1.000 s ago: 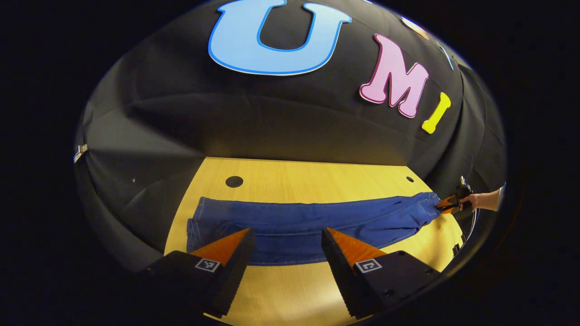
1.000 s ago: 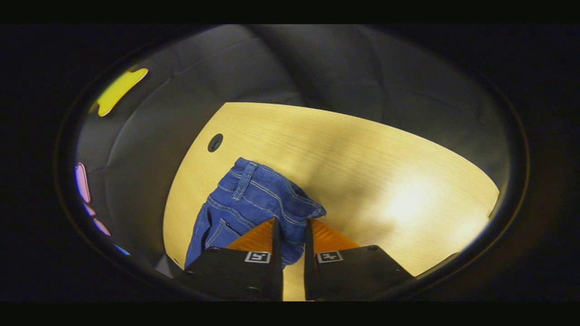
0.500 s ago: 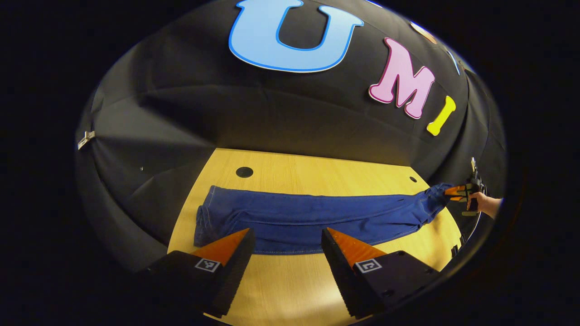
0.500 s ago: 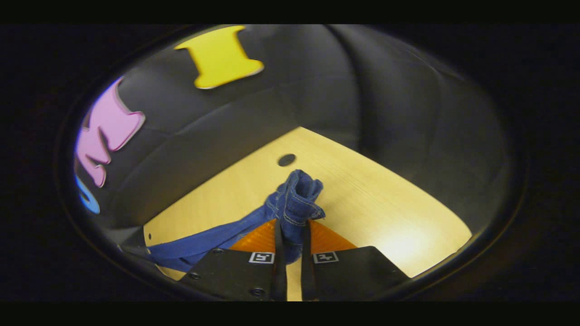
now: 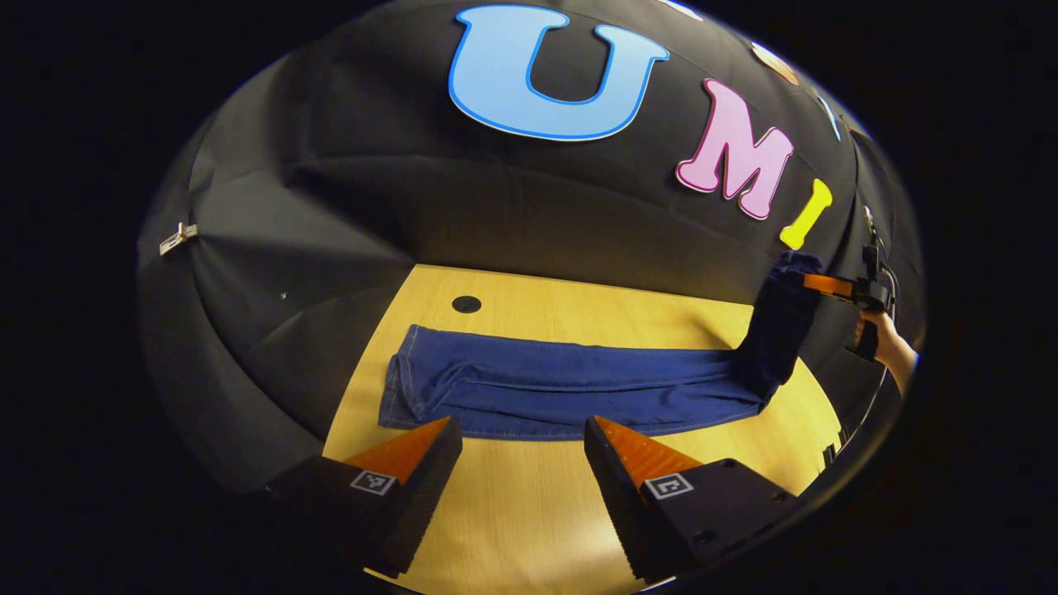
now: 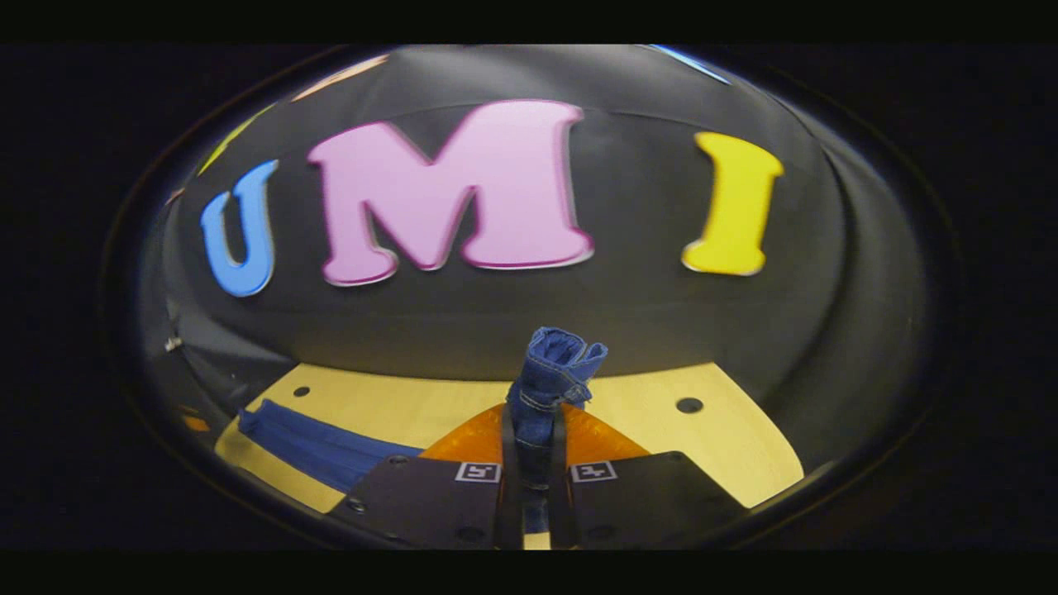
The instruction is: Grasp the waist and the cuffs of the jeans and fold them to make the two legs overlap; first hold the waist and fold one-third of the jeans toward the cuffs, then hold the cuffs and fold the remaining one-third in the same direction to finish folding.
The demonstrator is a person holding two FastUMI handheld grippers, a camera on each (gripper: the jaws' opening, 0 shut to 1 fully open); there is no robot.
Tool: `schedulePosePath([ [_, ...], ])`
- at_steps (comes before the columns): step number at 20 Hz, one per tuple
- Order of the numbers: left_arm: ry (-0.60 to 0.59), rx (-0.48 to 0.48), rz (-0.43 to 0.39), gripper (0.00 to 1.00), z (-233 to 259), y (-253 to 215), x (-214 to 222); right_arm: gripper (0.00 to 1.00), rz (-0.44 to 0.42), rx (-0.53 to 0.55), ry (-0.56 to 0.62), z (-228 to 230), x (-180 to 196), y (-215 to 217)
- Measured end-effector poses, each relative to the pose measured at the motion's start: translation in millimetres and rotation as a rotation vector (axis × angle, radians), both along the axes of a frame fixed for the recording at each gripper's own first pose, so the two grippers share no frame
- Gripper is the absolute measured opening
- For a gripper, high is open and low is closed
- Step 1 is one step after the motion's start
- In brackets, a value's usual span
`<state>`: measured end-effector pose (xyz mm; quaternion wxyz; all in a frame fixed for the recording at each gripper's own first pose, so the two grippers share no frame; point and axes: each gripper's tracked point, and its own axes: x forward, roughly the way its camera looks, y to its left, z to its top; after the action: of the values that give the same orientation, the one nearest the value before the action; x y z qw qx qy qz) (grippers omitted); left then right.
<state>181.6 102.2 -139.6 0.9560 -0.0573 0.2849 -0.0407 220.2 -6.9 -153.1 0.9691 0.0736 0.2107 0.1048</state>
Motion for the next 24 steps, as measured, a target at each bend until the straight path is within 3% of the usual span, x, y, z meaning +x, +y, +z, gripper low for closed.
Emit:
schedulePosePath([
  [5,0.050,-0.042,0.049,0.94,-16,4,-15,0.16,0.278,-0.046,0.038,-19,-63,64],
  [8,0.083,-0.056,0.076,0.93,-25,7,-14,0.16,0.395,-0.156,0.092,-53,-88,69],
  [9,0.105,-0.055,0.088,0.93,-30,9,-13,0.22,0.423,-0.189,0.110,-67,-97,61],
  [10,0.128,-0.055,0.097,0.93,-35,11,-11,0.16,0.452,-0.214,0.121,-70,-104,55],
  [11,0.142,-0.057,0.104,0.94,-38,13,-8,0.22,0.485,-0.224,0.117,-68,-112,46],
  [13,0.156,-0.058,0.105,0.94,-43,14,2,0.12,0.551,-0.226,0.100,-72,-123,53],
  [14,0.164,-0.065,0.110,0.93,-47,14,10,0.28,0.594,-0.191,0.107,-65,-134,47],
  [15,0.171,-0.084,0.113,0.94,-50,12,15,0.29,0.624,-0.154,0.130,-64,-143,48],
  [18,0.183,-0.118,0.128,0.93,-58,11,29,0.65,0.658,-0.086,0.173,-66,-151,63],
  [21,0.199,-0.120,0.136,0.93,-65,21,37,0.83,0.686,0.000,0.191,-44,-162,67],
  [22,0.202,-0.113,0.144,0.93,-67,27,41,1.00,0.680,0.021,0.172,-31,-163,62],
  [24,0.181,-0.114,0.170,0.94,-65,41,55,1.00,0.648,0.072,0.135,-5,-161,47],
])
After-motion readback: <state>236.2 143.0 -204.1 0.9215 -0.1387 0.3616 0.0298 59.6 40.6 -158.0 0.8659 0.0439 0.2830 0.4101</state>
